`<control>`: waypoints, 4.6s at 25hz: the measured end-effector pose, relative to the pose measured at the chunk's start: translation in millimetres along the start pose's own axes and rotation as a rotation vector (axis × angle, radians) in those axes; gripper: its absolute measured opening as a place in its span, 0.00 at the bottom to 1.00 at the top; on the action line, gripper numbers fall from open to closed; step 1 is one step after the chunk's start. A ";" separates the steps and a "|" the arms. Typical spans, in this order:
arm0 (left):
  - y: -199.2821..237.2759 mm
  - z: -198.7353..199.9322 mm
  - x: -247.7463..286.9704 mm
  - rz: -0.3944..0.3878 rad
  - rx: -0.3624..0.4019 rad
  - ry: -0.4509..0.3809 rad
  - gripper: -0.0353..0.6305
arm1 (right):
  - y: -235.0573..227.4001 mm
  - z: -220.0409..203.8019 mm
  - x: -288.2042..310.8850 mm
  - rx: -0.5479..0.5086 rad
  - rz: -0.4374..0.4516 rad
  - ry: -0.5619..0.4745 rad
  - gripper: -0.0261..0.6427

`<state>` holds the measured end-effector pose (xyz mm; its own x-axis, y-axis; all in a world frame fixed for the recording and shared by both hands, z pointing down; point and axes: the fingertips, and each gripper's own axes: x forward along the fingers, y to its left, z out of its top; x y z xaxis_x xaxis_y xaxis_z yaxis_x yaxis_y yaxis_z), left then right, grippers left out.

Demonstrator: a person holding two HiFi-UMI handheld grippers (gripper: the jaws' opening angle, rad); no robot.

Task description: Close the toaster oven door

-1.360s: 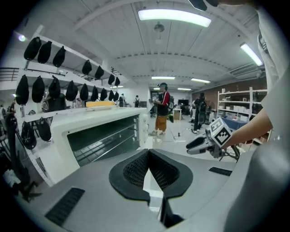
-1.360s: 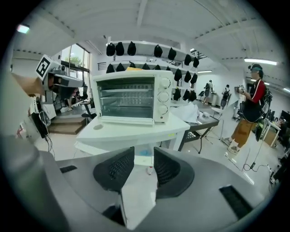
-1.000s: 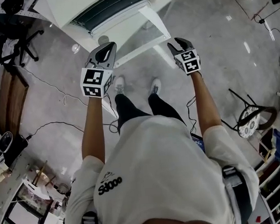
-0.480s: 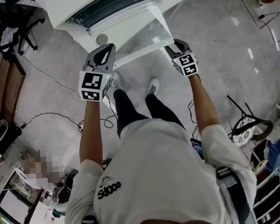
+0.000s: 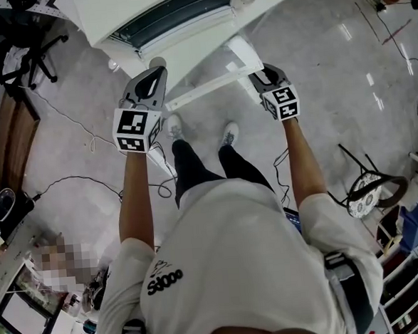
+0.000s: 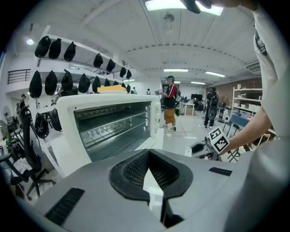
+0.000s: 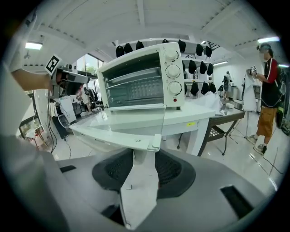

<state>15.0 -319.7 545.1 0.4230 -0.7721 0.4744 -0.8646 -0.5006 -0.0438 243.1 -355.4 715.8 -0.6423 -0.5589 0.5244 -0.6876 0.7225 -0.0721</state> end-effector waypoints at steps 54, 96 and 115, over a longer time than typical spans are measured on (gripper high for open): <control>166.0 101.4 -134.5 -0.044 0.100 -0.301 0.08 | -19.5 322.6 8.2 0.130 -0.351 -0.272 0.12; 3.9 228.5 -113.2 -0.341 0.299 -0.459 0.08 | 114.5 354.2 -219.1 -0.152 -0.544 -0.273 0.05; -0.7 222.5 -128.5 -0.353 0.303 -0.460 0.08 | 134.1 362.9 -218.0 -0.198 -0.553 -0.283 0.05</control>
<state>21.6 -307.3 288.5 0.7987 -0.5958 0.0844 -0.5657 -0.7912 -0.2322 168.0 -284.3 283.9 -0.2941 -0.9360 0.1934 -0.8845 0.3433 0.3160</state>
